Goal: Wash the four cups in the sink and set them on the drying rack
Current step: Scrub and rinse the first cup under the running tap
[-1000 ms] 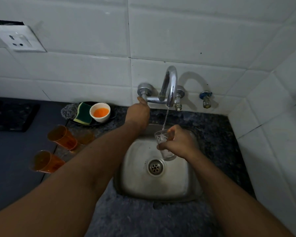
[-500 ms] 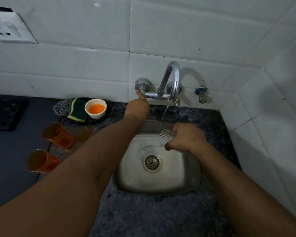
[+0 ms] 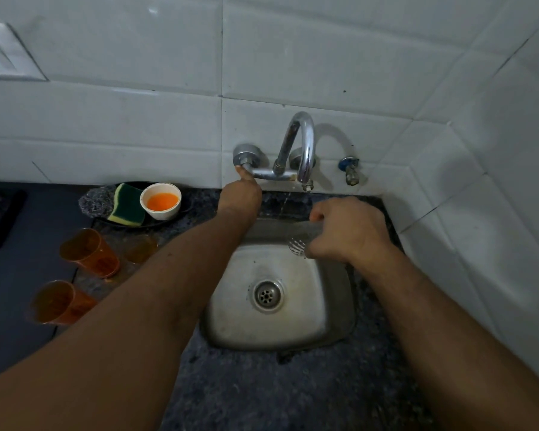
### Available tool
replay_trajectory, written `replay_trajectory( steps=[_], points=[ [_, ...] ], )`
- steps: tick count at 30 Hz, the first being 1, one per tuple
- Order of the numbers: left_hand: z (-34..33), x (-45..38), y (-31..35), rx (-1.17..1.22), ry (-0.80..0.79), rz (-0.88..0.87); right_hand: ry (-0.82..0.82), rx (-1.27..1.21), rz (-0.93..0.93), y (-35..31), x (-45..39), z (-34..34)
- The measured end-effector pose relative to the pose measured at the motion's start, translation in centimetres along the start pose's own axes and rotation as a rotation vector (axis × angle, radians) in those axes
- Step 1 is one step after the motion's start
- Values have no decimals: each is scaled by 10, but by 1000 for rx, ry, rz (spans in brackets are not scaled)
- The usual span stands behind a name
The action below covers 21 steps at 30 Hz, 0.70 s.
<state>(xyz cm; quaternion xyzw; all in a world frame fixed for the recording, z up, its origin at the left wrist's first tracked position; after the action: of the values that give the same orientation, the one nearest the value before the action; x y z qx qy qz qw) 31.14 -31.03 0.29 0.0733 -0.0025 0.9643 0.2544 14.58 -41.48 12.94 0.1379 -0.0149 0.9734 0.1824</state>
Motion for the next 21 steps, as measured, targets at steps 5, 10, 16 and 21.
replay_trajectory(
  steps=[5,10,16,21],
  points=[
    [1,1,-1,40,-5,0,52,20,29,-10,7,21],
    [1,1,-1,47,-15,-4,90,-43,64,-19,15,43],
    [3,2,-1,47,-3,-1,216,-157,123,-20,27,66],
    [3,1,-2,43,5,-4,298,-402,61,-19,15,2]
  ],
)
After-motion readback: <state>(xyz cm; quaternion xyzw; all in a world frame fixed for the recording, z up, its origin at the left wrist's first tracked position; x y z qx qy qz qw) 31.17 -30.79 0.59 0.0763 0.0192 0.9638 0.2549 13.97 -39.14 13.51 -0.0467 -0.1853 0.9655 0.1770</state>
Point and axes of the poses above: each hand's wrist, its own x-axis away from the middle knuckle, its own z-axis out of the back of the hand, y = z × x, the point moved 7 cm from there along -x, towards the middle knuckle, and after that the axes turned 5 degrees about -y, right-handed, at the moved point
